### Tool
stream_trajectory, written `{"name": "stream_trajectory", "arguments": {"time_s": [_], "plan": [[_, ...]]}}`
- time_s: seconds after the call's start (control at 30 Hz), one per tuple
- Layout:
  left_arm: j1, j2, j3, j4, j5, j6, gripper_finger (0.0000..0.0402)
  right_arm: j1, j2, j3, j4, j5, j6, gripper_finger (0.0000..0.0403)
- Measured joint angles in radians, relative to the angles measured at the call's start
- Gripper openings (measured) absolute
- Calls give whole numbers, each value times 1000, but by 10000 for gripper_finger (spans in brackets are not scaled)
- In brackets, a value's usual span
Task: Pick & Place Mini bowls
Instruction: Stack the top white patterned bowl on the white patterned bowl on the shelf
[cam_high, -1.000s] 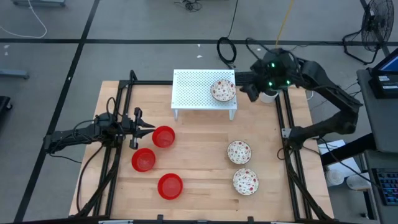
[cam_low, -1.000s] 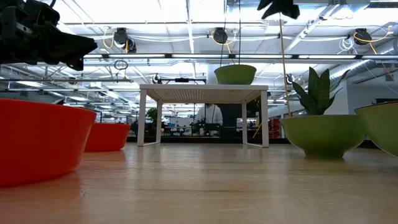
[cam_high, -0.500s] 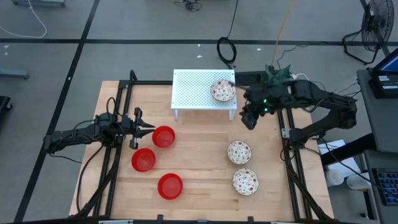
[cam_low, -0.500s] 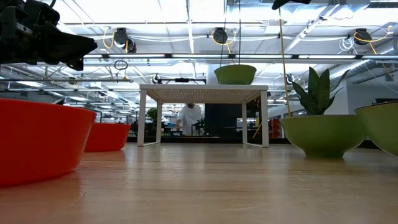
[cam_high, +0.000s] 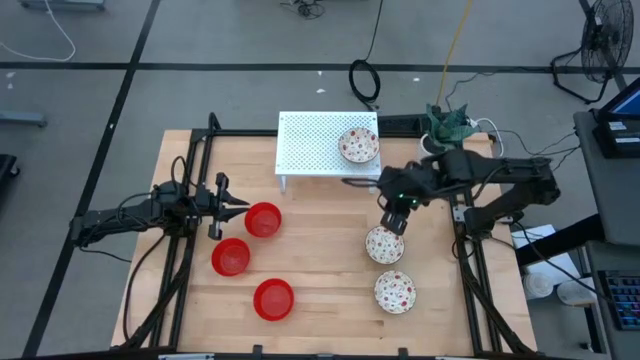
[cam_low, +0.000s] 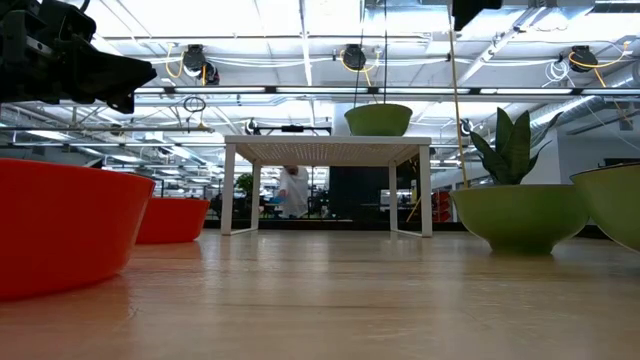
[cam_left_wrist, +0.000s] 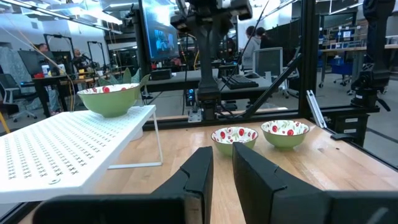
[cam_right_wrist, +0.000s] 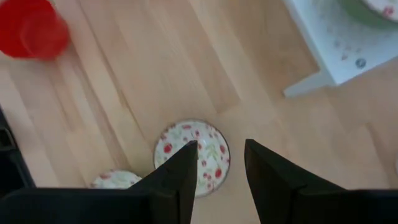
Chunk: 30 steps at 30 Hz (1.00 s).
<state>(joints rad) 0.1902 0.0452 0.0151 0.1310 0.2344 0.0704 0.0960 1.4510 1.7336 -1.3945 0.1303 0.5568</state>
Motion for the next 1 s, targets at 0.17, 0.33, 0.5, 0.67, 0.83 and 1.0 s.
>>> {"name": "stream_trajectory", "arguments": {"time_s": [0.17,0.33,0.5,0.67,0.83,1.0], "plan": [[0,0,0,0,0,0,65,9,32,0,-41,0,-6,120],[0,0,0,0,0,0,65,11,47,0,-42,0,-27,120],[0,0,0,0,0,0,65,11,44,-51,-49,0,-27,122],[0,0,0,0,0,0,65,7,19,-150,-57,0,-22,125],[0,0,0,0,0,0,65,-3,-9,-248,-36,0,-7,149],[0,0,0,0,0,0,65,-5,-28,-334,-8,0,4,164]]}}
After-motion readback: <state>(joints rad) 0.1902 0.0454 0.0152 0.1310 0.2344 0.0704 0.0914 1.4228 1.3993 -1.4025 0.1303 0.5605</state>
